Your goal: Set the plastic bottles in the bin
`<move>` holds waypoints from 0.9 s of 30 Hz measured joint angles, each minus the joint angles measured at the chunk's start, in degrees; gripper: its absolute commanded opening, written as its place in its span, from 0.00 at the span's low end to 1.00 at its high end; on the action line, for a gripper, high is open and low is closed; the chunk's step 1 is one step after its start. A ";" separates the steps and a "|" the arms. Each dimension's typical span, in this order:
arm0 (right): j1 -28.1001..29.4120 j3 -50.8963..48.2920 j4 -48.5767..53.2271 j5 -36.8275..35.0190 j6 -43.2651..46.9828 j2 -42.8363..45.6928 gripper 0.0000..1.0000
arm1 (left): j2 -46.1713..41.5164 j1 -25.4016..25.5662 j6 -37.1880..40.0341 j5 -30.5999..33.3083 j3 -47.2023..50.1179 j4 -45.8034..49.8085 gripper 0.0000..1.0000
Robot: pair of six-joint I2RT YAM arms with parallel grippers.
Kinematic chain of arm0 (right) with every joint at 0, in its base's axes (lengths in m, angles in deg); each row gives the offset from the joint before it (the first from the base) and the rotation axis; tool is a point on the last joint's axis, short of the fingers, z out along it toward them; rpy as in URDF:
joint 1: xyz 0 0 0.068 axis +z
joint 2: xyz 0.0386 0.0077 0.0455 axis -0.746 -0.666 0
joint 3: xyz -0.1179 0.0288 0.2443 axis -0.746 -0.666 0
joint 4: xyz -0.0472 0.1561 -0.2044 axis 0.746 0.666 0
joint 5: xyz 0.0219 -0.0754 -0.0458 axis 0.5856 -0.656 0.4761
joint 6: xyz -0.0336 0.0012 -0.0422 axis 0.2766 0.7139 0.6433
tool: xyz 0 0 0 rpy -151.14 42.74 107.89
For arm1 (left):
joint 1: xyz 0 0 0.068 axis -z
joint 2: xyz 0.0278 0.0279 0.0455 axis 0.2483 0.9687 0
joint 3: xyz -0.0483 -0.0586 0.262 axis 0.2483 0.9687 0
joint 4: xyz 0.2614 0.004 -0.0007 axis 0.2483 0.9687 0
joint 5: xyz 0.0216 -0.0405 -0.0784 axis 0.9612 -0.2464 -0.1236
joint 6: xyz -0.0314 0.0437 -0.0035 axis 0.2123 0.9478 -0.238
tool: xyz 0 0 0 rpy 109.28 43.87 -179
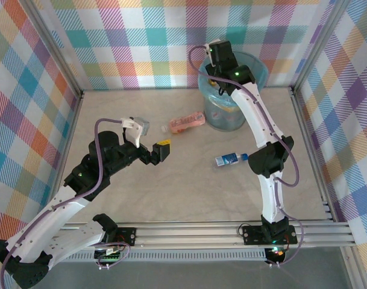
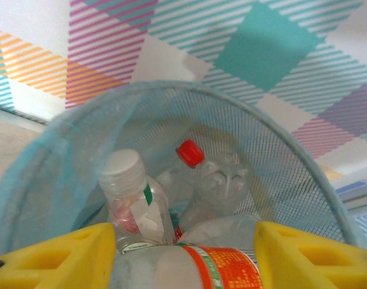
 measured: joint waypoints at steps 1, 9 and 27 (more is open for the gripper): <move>-0.48 0.00 0.42 0.00 -0.57 -0.44 0.65 | 0.00 0.00 0.00 0.00 0.00 0.02 1.00; -2.29 0.31 0.90 0.39 -3.21 -3.41 0.70 | 0.17 0.00 0.00 0.24 0.00 0.00 1.00; -5.97 -0.13 0.37 11.37 -15.58 -4.70 0.65 | 0.48 0.00 0.02 1.01 0.00 1.05 1.00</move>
